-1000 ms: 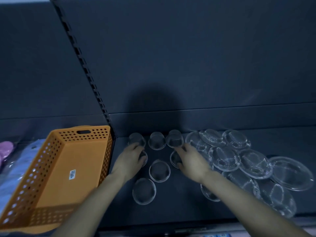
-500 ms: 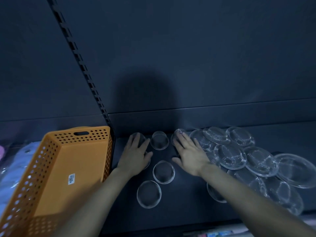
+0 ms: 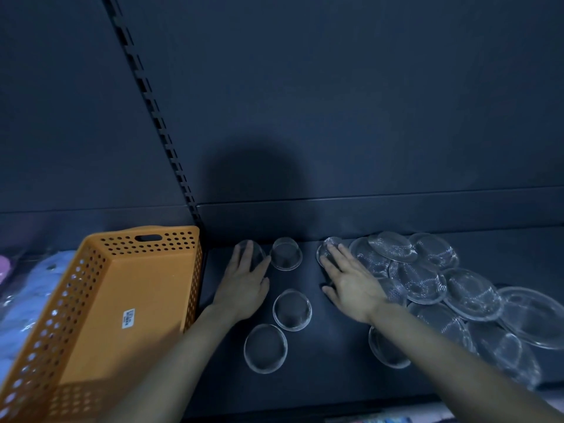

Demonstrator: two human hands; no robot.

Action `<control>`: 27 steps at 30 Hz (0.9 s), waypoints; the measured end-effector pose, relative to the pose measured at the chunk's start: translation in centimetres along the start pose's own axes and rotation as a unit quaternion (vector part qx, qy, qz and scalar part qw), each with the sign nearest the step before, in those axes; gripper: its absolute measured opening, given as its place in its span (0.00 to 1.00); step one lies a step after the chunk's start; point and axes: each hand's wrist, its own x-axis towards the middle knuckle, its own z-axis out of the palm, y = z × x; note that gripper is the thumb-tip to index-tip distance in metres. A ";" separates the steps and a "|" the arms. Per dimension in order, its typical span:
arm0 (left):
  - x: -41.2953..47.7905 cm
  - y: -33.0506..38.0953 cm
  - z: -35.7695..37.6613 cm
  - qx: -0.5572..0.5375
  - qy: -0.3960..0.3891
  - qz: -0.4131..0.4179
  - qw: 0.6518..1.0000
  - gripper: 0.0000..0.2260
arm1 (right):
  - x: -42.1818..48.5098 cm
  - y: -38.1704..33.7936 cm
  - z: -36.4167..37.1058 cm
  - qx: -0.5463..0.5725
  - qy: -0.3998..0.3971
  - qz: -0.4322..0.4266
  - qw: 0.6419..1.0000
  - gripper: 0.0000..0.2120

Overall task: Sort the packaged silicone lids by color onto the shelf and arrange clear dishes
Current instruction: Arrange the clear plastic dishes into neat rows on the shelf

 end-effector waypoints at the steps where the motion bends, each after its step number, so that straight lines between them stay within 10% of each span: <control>1: 0.0 0.0 0.0 0.002 -0.001 -0.002 1.000 0.24 | 0.0 -0.2 0.1 0.007 0.005 0.000 1.000 0.31; 22: 0.3 1.5 -0.4 0.041 0.005 0.023 0.999 0.26 | 1.6 -1.4 -0.7 0.087 0.020 -0.023 0.996 0.31; 27: -1.1 1.5 -1.0 -0.046 0.120 0.013 0.992 0.25 | -0.8 -1.5 -0.4 0.125 0.069 0.011 0.990 0.31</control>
